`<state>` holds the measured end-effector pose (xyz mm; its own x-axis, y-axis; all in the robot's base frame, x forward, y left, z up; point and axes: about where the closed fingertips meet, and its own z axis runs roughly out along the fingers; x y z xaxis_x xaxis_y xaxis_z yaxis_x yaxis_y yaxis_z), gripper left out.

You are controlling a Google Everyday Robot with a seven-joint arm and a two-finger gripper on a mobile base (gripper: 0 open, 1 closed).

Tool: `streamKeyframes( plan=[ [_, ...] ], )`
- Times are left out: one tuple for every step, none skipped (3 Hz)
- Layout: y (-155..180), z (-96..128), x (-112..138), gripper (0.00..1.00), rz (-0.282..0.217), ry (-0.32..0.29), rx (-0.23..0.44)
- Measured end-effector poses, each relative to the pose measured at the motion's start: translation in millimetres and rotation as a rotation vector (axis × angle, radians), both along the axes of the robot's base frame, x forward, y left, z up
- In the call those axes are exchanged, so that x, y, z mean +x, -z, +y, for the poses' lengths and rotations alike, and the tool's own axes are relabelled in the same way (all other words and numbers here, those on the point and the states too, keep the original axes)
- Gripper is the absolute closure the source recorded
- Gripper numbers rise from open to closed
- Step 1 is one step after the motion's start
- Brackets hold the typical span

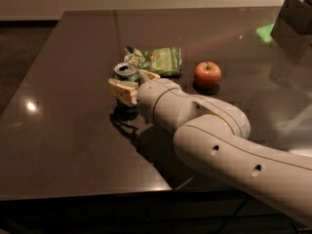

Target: Place green can upright

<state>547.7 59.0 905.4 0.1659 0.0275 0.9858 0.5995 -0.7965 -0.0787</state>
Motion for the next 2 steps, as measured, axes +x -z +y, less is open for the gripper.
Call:
streamKeyframes(
  plan=[
    [7.1,4.4,1.9,0.04,0.000,0.006,0.016],
    [5.2,4.7,1.9,0.00,-0.002,0.009,0.017]
  ],
)
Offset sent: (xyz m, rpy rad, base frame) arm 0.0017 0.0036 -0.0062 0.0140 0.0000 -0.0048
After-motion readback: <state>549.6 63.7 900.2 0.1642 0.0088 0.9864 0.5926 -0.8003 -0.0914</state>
